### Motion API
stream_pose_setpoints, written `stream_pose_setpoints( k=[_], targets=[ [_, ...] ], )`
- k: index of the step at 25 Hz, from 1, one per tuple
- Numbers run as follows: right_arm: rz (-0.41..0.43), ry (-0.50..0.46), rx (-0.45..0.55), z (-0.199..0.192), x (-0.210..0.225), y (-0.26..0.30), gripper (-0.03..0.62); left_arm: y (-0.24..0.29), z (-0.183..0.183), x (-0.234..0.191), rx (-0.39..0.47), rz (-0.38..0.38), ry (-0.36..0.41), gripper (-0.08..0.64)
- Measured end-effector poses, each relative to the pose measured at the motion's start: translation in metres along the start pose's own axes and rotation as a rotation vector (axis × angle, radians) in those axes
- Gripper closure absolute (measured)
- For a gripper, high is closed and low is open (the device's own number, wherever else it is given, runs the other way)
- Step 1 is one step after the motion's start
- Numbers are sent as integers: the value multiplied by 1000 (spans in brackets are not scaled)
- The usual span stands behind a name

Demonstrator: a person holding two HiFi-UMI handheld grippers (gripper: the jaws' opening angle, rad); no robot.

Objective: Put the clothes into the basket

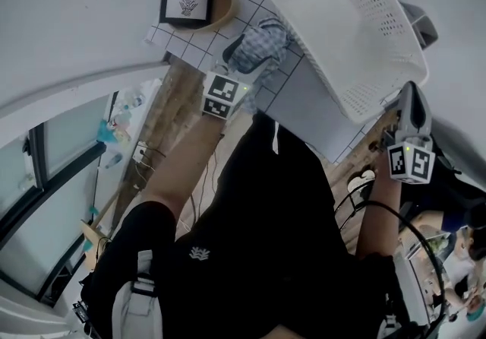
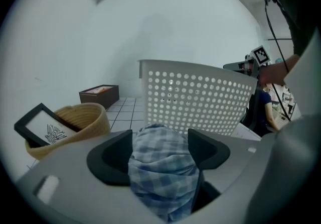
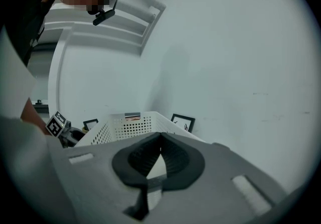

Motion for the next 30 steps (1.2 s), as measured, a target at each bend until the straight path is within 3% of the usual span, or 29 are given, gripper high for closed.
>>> stream_pose_setpoints(
  k=[5,9,16,22,27,30],
  targets=[
    [7,-8,-25,-10,-1,6,591,13,-20,2,-69,-23,33,167],
    [4,-8,-35,-12,-2,6,591,21,-25,2,-88,-24,42,176],
    [-3,8,-54,-20,-1,2,591,27,-31,5,-151,-64,18,330],
    [-6,25,-43,-20,-4,-3,591,18,-21,7,-115,-70,7,483],
    [17,12,-21,-7,-10,-5,591,0,-14,12,-96,-57,-21,497],
    [30,3,-2,4,-12,-2,591,-9,1,10,-41,-43,-26,500]
  ],
)
Point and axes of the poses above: the fingertips, and each gripper's own axes: y forward along the fingers, x to its right, z out of its top, the point moved 6 cm from there along -y, backward along the fingers, and after that the axes turned 11 degrees about z, right-handed, at the moved point
